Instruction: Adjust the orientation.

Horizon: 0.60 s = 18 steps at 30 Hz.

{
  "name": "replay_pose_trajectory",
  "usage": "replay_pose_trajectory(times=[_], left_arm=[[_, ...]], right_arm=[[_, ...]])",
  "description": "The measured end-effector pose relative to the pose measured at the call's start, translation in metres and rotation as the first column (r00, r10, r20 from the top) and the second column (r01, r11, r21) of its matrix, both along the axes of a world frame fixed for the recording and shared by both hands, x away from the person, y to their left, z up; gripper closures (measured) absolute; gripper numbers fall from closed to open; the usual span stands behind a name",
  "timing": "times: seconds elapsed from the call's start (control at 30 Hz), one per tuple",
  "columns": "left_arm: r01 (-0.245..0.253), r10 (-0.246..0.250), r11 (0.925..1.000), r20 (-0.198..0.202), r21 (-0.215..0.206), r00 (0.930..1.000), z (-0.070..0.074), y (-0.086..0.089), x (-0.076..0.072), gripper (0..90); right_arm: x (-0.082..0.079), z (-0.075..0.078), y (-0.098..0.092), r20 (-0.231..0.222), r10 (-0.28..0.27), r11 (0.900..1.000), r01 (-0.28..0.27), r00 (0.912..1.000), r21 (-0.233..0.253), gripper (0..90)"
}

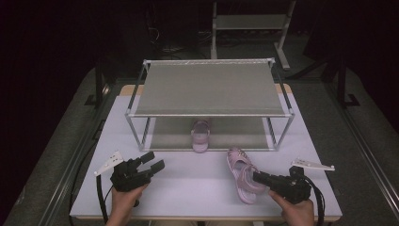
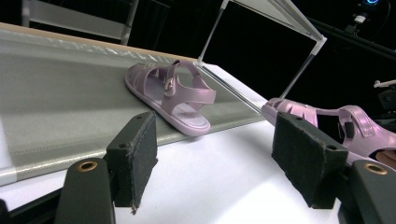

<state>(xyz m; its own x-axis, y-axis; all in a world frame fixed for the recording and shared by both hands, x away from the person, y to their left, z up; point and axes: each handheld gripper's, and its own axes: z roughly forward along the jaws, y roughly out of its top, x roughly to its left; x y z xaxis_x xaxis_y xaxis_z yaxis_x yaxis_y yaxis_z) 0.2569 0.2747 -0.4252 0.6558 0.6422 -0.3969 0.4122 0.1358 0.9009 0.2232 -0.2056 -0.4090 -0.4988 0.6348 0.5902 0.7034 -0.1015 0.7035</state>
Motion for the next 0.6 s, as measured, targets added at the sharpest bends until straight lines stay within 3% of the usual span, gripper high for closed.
replay_pose_trajectory(times=[0.6], left_arm=[[0.014,-0.014,0.9999,-0.002,0.004,0.9999,0.001,-0.001,0.002,29.6]], right_arm=[[0.018,0.001,0.016,0.005,-0.016,1.0,0.016,0.9999,0.001,81.1]])
